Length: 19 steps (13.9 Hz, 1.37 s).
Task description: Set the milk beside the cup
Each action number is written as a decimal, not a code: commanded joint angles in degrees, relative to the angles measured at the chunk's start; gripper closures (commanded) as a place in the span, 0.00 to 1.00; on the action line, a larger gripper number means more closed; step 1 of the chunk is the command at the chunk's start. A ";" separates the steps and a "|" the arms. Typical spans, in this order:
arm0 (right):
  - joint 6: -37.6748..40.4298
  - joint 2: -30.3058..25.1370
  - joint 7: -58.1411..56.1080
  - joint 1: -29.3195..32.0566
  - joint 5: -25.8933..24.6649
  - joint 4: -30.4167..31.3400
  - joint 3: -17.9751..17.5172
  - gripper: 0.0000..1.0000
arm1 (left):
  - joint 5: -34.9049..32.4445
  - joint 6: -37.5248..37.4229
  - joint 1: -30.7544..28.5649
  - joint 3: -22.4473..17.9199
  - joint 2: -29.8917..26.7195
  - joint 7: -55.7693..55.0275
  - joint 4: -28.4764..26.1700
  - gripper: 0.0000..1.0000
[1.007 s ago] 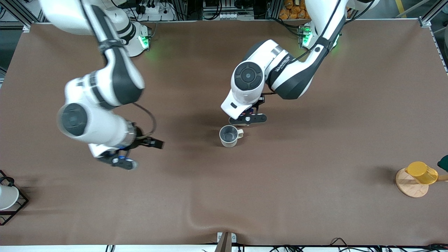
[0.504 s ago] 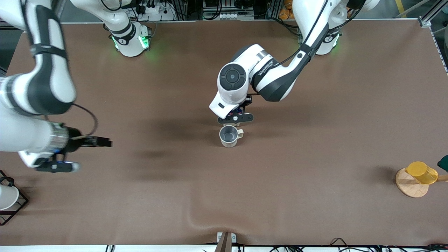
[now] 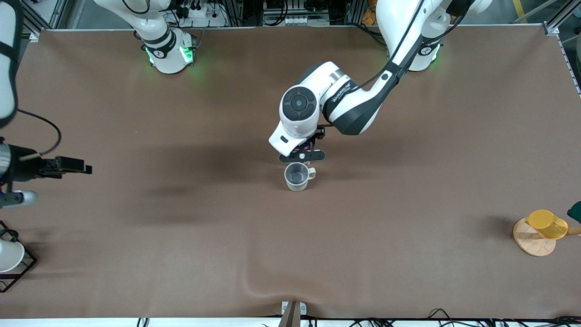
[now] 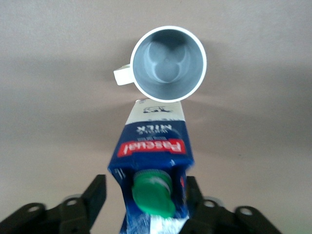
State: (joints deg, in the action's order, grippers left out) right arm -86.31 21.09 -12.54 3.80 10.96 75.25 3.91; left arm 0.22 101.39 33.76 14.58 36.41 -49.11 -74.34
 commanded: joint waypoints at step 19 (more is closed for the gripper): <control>0.72 -23.64 5.07 -0.46 -5.06 15.10 -0.65 0.00 | -1.45 -12.53 -33.31 -6.05 -34.21 33.38 -13.29 0.00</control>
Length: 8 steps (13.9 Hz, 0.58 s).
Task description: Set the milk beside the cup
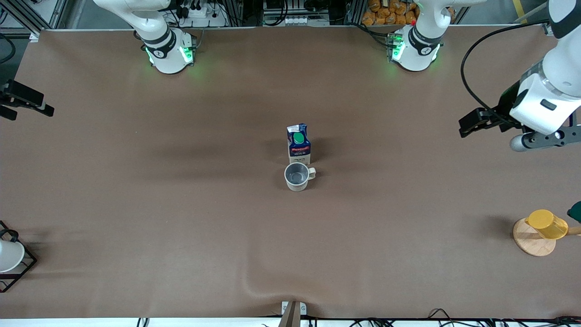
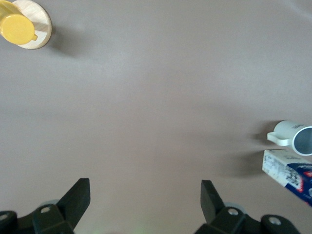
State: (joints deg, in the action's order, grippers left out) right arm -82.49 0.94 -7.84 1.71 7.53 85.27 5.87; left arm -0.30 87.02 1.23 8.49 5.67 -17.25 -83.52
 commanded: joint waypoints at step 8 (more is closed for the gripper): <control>-3.55 -2.79 0.54 1.54 -3.84 3.32 -3.23 0.00 | -0.93 1.93 -2.63 -0.75 -5.49 5.30 -5.17 0.00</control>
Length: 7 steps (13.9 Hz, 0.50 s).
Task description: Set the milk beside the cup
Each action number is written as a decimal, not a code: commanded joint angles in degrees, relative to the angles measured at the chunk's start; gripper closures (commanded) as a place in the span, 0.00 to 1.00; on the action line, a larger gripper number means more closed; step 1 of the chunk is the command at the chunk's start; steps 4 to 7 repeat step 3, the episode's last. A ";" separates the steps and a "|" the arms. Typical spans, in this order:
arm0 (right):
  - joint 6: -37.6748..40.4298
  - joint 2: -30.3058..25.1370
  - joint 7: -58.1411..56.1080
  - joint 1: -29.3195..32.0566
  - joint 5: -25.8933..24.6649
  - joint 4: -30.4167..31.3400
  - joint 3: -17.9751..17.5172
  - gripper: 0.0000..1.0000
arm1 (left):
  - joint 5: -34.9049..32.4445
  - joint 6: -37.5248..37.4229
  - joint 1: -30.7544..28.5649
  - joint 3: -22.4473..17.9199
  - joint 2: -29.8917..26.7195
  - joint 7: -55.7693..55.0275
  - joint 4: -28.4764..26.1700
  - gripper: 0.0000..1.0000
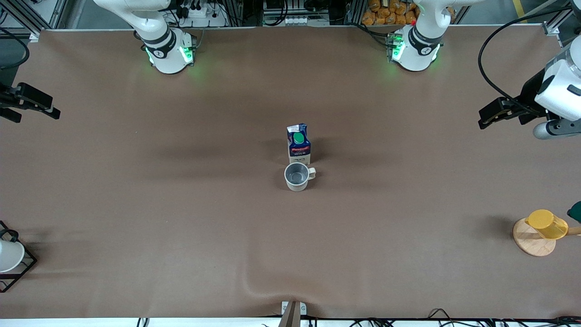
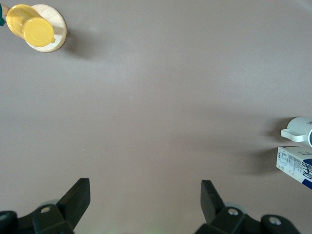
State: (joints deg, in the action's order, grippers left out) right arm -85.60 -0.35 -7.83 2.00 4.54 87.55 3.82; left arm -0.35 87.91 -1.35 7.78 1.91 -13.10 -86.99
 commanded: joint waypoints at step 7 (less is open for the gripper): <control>-0.62 -1.15 1.07 1.08 -2.51 -0.18 -2.23 0.00 | -0.88 0.16 -0.06 0.04 -1.83 0.97 -1.69 0.00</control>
